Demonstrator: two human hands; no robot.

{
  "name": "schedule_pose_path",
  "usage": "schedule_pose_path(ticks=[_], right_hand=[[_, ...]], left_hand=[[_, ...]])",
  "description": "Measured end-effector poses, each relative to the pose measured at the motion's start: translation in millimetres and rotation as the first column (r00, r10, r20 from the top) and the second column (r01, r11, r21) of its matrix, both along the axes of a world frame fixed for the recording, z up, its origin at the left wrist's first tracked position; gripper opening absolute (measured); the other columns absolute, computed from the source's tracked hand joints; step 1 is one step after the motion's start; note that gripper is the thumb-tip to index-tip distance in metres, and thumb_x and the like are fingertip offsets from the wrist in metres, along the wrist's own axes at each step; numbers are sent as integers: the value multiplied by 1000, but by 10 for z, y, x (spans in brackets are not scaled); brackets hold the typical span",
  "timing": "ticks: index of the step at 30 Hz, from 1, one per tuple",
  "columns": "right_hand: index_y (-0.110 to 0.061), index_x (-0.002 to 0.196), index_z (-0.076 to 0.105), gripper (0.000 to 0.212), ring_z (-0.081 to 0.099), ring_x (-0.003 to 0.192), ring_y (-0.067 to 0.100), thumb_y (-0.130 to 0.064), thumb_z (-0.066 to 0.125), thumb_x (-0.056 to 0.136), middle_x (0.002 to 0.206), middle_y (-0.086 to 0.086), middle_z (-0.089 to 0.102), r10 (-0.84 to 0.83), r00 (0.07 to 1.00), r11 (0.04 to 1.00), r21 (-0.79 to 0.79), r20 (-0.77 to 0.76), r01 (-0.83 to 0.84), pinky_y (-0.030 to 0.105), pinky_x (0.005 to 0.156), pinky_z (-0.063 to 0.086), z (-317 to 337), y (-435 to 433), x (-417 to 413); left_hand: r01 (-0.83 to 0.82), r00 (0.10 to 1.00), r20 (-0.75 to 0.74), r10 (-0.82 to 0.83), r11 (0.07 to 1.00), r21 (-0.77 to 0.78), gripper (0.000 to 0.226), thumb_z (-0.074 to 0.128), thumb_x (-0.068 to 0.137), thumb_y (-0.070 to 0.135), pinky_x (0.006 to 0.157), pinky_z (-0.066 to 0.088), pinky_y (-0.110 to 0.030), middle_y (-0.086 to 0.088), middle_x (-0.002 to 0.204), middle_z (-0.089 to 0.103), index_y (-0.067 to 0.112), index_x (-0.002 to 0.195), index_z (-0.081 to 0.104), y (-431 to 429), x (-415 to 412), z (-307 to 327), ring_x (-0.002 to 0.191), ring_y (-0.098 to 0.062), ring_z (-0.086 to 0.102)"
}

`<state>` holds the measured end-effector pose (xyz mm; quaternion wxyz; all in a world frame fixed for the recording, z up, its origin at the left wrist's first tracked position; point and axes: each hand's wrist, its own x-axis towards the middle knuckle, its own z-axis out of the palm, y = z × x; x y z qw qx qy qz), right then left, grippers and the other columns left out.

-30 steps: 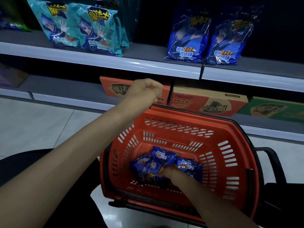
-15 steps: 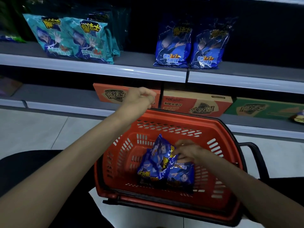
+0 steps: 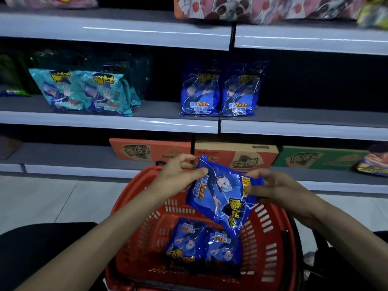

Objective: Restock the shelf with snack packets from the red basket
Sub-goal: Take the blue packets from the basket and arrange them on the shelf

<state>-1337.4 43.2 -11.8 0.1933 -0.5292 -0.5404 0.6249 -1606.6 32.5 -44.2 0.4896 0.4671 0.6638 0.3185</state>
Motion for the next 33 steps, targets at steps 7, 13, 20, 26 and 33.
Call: schedule_pose_path(ticks=[7,13,20,26,33], right_hand=[[-4,128,63,31,72,112,40,-12,63,99,120,18,75,-80,971,997,-11,-224,80,54,105,52,46,41,141],[-11,130,66,31,71,115,37,-13,60,100,122,16,75,-144,939,989,-26,-311,143,50,104,55,83,113,190],[-8,109,72,16,75,105,31,-12,68,95,114,18,77,-274,895,959,-34,-352,281,32,83,64,43,161,173],[-2,112,70,32,76,102,34,-18,77,85,109,18,78,-307,895,948,-29,-324,315,46,93,59,-39,158,145],[3,110,69,27,79,86,34,-10,78,87,99,20,79,-365,879,916,47,-307,397,37,65,64,-23,155,133]], left_hand=[[28,979,200,-30,1000,12,70,90,67,60,104,54,-44,2,126,74,36,129,66,-11,66,70,112,-18,73],[126,940,313,-134,991,47,43,81,88,20,103,55,-52,-7,120,77,18,129,68,-52,169,152,110,-29,75],[77,916,393,-78,997,20,47,81,86,13,107,52,-53,-9,121,77,14,130,66,-6,208,91,112,-32,74],[-28,876,482,20,1000,10,49,81,82,9,105,54,-52,-12,120,77,11,129,67,-22,249,39,111,-32,74],[-47,891,453,41,999,2,50,87,75,11,105,53,-53,-12,116,78,10,121,70,-38,274,-7,109,-32,75]])
